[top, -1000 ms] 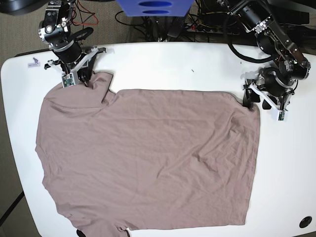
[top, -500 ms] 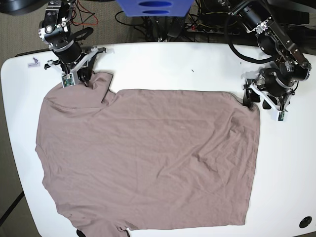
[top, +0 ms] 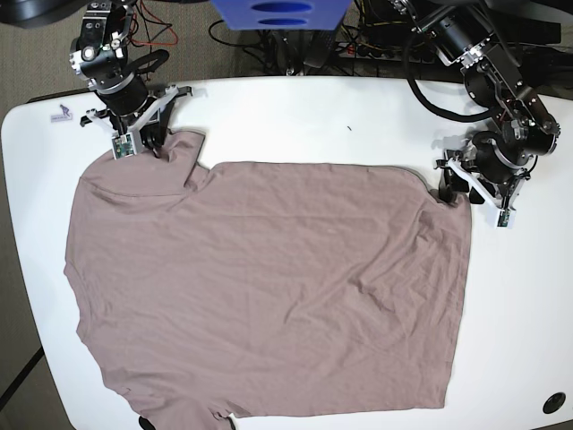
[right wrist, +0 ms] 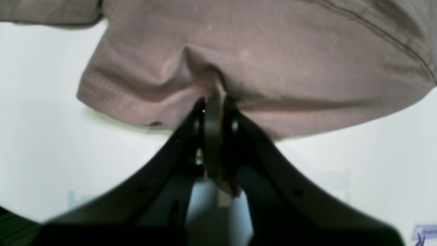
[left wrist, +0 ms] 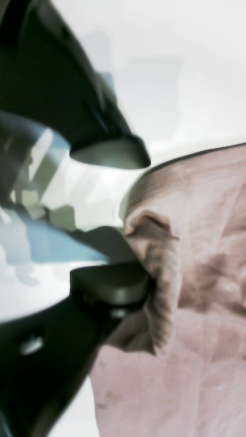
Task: Fold the T-shirt properly
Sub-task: 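Hold the shoulder and hem corner, adjusting the left gripper's pinch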
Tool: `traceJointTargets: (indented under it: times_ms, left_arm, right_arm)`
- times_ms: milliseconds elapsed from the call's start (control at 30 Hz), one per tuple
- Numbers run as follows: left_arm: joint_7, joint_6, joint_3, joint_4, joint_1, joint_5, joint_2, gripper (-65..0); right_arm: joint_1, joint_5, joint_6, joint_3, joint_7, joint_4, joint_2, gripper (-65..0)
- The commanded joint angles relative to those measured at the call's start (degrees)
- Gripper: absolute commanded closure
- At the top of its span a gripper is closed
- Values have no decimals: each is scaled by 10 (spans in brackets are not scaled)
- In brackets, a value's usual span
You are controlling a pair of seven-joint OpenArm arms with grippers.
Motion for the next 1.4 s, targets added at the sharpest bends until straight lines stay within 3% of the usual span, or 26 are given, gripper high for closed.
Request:
traceJointTargets:
  times_ms: [0,133,267,667,1367]
  left_arm:
    - [-6,1,-11,6,1,-6,-6,-179]
    - [-6,1,-15,9,7,-10,-7,-273]
    - [-7,1,-14,10,7,-11,-11,-274]
    - [26,1,31,14,-10,-12,-24,-50]
    - [5,1,33,29,-3,-13,-22,-9]
  right_arm:
    - [-2,-9,0,3,-8,8,2,-4]
    - [-3,-10,-1,3,-7,9,2,-4]
    - [-3,-11,-1,2,-6,9,2,-4]
    - [4,-4,1,1,-2,8,2,-5]
    - [9,-8,3,3,-4,7,4,-5]
